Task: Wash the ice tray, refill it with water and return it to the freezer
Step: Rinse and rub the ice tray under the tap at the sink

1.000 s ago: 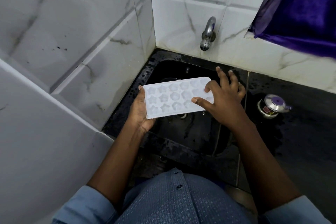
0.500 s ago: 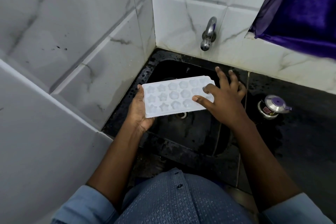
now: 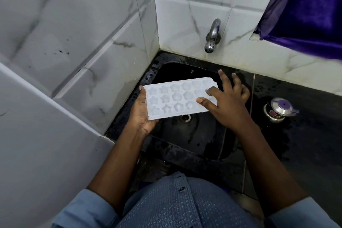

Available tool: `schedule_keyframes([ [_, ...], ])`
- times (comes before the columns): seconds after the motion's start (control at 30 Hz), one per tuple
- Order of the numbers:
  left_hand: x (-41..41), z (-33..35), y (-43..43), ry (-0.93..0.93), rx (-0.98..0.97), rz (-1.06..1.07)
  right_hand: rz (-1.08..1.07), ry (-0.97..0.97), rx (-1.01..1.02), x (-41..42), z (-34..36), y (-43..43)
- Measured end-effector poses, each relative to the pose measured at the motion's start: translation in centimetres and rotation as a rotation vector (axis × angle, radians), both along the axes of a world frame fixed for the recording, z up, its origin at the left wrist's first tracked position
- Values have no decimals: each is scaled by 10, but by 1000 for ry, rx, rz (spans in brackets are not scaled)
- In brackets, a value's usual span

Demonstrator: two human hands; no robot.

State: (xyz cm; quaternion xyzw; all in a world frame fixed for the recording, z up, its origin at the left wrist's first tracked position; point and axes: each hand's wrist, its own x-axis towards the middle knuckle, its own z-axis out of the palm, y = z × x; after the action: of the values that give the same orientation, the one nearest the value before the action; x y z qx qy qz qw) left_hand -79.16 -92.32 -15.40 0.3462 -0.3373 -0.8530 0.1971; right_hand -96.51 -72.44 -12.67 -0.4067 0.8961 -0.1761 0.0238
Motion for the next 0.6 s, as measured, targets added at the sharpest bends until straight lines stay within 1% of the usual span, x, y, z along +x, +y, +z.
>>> schedule_keyframes([
  [0.33, 0, 1, 2, 16, -12, -13, -14, -6, -31, 0, 3, 1],
  [0.6, 1, 1, 6, 15, 6, 8, -11, -19, -10, 1, -1, 6],
])
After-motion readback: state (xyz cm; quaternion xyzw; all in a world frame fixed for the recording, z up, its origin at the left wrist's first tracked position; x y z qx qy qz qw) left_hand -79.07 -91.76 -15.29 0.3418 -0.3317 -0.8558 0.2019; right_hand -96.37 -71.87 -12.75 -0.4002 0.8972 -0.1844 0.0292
